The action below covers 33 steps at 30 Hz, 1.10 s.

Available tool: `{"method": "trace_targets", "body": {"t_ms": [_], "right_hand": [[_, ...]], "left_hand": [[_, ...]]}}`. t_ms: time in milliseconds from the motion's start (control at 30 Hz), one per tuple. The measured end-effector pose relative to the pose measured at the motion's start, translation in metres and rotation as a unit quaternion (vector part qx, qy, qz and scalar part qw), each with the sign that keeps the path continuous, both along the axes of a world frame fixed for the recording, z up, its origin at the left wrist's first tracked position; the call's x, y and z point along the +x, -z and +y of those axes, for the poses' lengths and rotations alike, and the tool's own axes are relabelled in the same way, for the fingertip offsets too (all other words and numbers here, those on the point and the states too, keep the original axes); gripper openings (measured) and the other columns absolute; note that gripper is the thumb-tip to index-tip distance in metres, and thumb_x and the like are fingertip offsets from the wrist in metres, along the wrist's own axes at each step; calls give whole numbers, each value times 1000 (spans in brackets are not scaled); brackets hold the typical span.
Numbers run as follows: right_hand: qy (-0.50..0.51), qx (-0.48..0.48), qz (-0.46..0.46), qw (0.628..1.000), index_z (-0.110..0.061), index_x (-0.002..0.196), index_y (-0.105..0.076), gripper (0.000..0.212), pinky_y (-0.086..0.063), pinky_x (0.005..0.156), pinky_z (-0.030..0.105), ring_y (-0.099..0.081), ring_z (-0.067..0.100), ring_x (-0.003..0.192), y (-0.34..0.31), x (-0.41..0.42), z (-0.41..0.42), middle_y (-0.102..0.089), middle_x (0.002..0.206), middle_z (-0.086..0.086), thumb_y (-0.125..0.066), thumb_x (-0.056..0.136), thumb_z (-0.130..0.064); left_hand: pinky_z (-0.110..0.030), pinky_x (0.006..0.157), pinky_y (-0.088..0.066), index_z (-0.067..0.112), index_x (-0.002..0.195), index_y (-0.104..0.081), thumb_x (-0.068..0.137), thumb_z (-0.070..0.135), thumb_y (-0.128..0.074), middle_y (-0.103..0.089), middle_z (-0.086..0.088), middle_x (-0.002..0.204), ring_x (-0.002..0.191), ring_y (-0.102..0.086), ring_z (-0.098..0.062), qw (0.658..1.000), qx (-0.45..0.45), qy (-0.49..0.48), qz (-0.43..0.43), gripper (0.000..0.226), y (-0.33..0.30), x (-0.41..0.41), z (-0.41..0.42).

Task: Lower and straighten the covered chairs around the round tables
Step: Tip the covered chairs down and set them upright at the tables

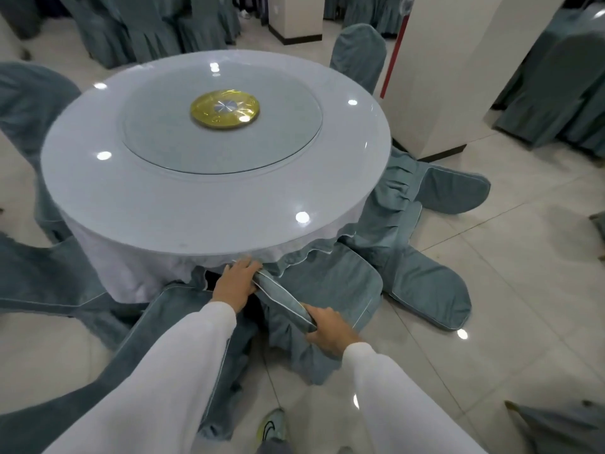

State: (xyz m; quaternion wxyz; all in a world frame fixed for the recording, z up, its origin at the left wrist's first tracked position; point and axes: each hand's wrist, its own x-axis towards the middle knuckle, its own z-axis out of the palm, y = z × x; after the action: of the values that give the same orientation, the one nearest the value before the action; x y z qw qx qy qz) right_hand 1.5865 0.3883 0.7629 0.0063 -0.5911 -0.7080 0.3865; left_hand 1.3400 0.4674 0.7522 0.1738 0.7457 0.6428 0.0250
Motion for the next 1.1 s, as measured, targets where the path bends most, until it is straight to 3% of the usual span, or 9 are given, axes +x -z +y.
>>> {"method": "trace_targets", "body": {"t_ms": [300,433,567,700,867,1000,1100], "right_hand": [[-47,30,-58,997,-46,147,-33,66,-56,88,47,-65,44,102,10,31,1,-69,112,18,-62,88,-34],[-38,73,-80,993,-43,145,-39,58,-55,86,46,-67,43,98,18,44,7,-72,110,14,-61,91,-39],[1,70,-54,996,-42,127,-57,44,-53,86,40,-68,37,97,15,58,7,-75,106,5,-62,85,-30],[11,63,-44,997,-44,124,-62,47,-46,76,30,-68,30,95,11,70,-4,-75,104,-2,-61,81,-24],[-14,51,-55,997,-47,129,-59,51,-48,75,30,-68,26,96,8,92,-21,-75,106,-5,-59,80,-33],[-58,40,-62,996,-50,132,-56,46,-48,73,29,-67,18,89,7,113,-37,-73,100,-11,-61,87,-39],[-95,45,-67,992,-54,140,-49,54,-42,74,26,-66,19,91,5,131,-48,-73,105,-10,-60,89,-40]], "left_hand": [[-44,100,-45,29,138,-49,95,23,-63,-49,5,142,122,-53,-30,999,-19,-25,25,45,-14,33,-17],[-50,109,-40,37,147,-37,98,22,-58,-35,10,158,132,-51,-32,998,-63,-6,23,55,-12,31,-13],[-51,115,-35,35,153,-30,95,9,-55,-25,8,164,142,-41,-30,998,-68,3,9,68,-4,39,-20],[-53,112,-39,34,142,-40,86,3,-59,-43,6,150,136,-46,-27,998,-37,48,-4,66,2,41,-23],[-51,115,-34,30,138,-46,88,11,-63,-45,5,147,139,-42,-23,994,-27,89,60,56,11,44,-33],[-34,93,-44,24,122,-59,91,20,-66,-52,0,123,115,-54,-25,987,5,128,96,32,14,56,-43],[-30,85,-44,21,111,-62,89,23,-69,-55,2,115,105,-58,-22,989,-24,137,43,22,9,63,-58]]}}
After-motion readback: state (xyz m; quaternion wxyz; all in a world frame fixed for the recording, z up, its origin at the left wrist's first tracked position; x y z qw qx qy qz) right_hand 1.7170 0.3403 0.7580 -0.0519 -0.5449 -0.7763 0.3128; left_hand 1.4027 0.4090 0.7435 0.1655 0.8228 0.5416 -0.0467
